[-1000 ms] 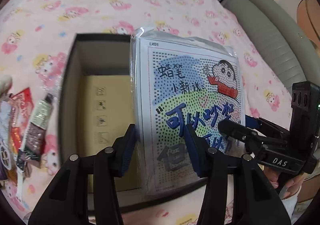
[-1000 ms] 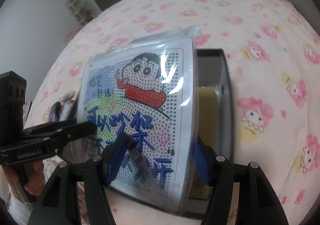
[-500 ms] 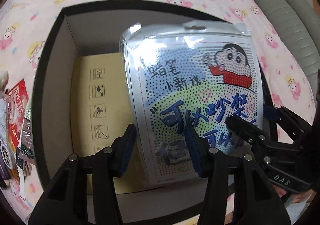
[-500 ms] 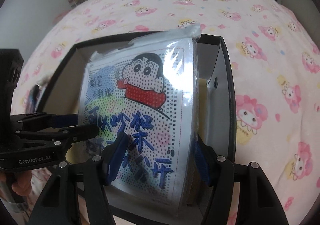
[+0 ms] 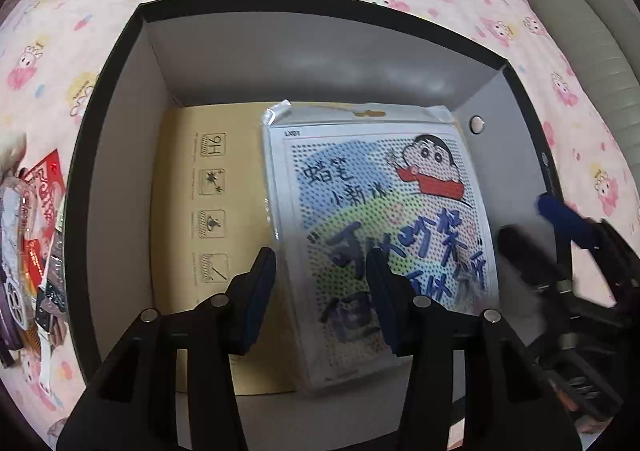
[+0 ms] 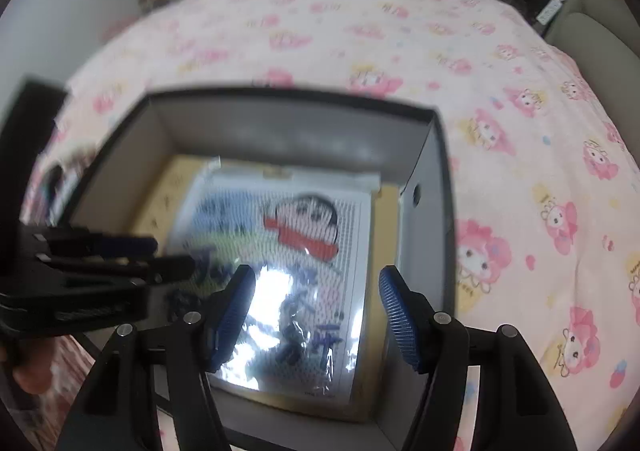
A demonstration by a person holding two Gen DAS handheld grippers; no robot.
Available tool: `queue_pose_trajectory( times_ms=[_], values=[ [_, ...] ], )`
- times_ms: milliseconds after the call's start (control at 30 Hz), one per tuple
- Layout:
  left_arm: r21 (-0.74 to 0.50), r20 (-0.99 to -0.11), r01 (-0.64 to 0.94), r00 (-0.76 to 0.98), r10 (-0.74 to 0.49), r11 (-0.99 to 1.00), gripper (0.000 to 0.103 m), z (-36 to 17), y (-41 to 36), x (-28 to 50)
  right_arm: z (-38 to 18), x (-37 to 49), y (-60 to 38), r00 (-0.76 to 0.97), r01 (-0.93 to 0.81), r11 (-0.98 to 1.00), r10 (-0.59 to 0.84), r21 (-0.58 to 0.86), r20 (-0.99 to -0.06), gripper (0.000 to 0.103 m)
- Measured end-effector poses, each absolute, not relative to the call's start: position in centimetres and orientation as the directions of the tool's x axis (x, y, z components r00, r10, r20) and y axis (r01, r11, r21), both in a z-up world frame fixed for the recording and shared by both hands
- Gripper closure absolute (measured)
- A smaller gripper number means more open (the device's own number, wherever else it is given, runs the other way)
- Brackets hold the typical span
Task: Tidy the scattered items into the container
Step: 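Lower the bead-art kit upright into the black box and release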
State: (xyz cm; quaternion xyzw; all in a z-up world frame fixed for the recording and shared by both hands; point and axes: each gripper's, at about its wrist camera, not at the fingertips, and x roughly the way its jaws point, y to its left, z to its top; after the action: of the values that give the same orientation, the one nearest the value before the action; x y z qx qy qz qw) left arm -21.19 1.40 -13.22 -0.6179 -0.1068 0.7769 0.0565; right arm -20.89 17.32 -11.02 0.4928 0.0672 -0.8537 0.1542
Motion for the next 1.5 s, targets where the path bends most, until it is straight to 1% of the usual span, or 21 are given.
queue_pose_trajectory(
  times_ms=[67, 200, 267, 300, 467, 567, 667, 700, 733, 800, 933, 1000, 1100, 1300, 1333, 1400, 1500],
  values=[
    [-0.219, -0.958, 0.054, -0.203, 0.204, -0.974, 0.055, -13.7, 1.6, -21.6, -10.8, -21.3, 17.8, -0.473, 0.303, -0.951, -0.202, 0.056, -0.858, 0.042],
    [-0.197, -0.974, 0.066, -0.129, 0.187, -0.978, 0.054, -14.8, 2.4, -22.3, -11.6, -21.7, 18.0, -0.437, 0.277, -0.959, -0.185, 0.063, -0.88, 0.042],
    [-0.19, -0.976, 0.054, -0.117, 0.182, -0.98, 0.05, -14.8, 2.8, -22.5, -11.8, -21.8, 18.3, -0.421, 0.266, -0.962, -0.17, 0.058, -0.891, 0.046],
    [-0.201, -0.975, 0.053, -0.107, 0.194, -0.978, 0.047, -15.0, 3.0, -22.6, -11.7, -21.8, 18.4, -0.417, 0.263, -0.963, -0.172, 0.062, -0.893, 0.046],
    [-0.289, -0.956, 0.054, -0.063, 0.286, -0.956, 0.047, -15.4, 3.7, -22.9, -11.5, -21.9, 18.7, -0.414, 0.254, -0.961, -0.208, 0.107, -0.886, 0.046],
    [-0.281, -0.958, 0.03, -0.069, 0.278, -0.959, 0.044, -15.2, 4.6, -23.0, -11.5, -22.1, 18.8, -0.409, 0.253, -0.96, -0.218, 0.119, -0.886, 0.046],
    [-0.295, -0.952, 0.013, -0.088, 0.293, -0.955, 0.043, -14.8, 4.5, -22.7, -11.5, -22.0, 18.8, -0.41, 0.258, -0.958, -0.225, 0.124, -0.884, 0.046],
    [-0.323, -0.942, 0.028, -0.104, 0.319, -0.946, 0.044, -14.6, 4.0, -22.4, -11.5, -22.0, 18.8, -0.41, 0.262, -0.956, -0.232, 0.129, -0.882, 0.046],
    [-0.346, -0.934, 0.048, -0.114, 0.339, -0.937, 0.048, -14.5, 3.4, -22.2, -11.5, -22.0, 18.7, -0.407, 0.268, -0.954, -0.24, 0.136, -0.881, 0.046],
    [-0.368, -0.926, 0.098, -0.133, 0.354, -0.925, 0.052, -14.3, 2.1, -21.7, -11.6, -22.2, 18.4, -0.401, 0.281, -0.949, -0.252, 0.143, -0.881, 0.046],
    [-0.318, -0.942, 0.1, -0.15, 0.302, -0.943, 0.058, -14.0, 1.0, -20.8, -11.7, -22.5, 17.4, -0.389, 0.306, -0.94, -0.27, 0.153, -0.881, 0.046],
    [-0.33, -0.939, 0.083, -0.129, 0.319, -0.94, 0.061, -14.7, -0.2, -21.2, -11.9, -22.4, 16.9, -0.379, 0.322, -0.933, -0.283, 0.16, -0.881, 0.046],
    [-0.352, -0.934, 0.062, -0.083, 0.347, -0.934, 0.063, -15.3, 0.5, -21.2, -12.3, -22.1, 16.5, -0.349, 0.343, -0.922, -0.303, 0.18, -0.887, 0.046],
    [-0.356, -0.933, 0.032, -0.063, 0.354, -0.934, 0.062, -14.8, 0.3, -20.8, -12.6, -22.1, 16.6, -0.309, 0.348, -0.922, -0.285, 0.171, -0.907, 0.047],
    [-0.366, -0.929, 0.042, -0.069, 0.363, -0.93, 0.062, -13.7, 1.6, -22.8, -12.4, -22.2, 16.7, -0.299, 0.352, -0.916, -0.304, 0.192, -0.905, 0.047],
    [-0.371, -0.925, 0.058, -0.113, 0.363, -0.927, 0.062, -12.6, 1.4, -23.8, -11.8, -22.7, 17.0, -0.282, 0.344, -0.902, -0.365, 0.262, -0.887, 0.047],
    [-0.331, -0.932, 0.081, -0.187, 0.312, -0.94, 0.062, -11.7, 0.4, -24.7, -10.5, -24.4, 17.3, -0.319, 0.3, -0.911, -0.375, 0.283, -0.87, 0.047]
  ],
)
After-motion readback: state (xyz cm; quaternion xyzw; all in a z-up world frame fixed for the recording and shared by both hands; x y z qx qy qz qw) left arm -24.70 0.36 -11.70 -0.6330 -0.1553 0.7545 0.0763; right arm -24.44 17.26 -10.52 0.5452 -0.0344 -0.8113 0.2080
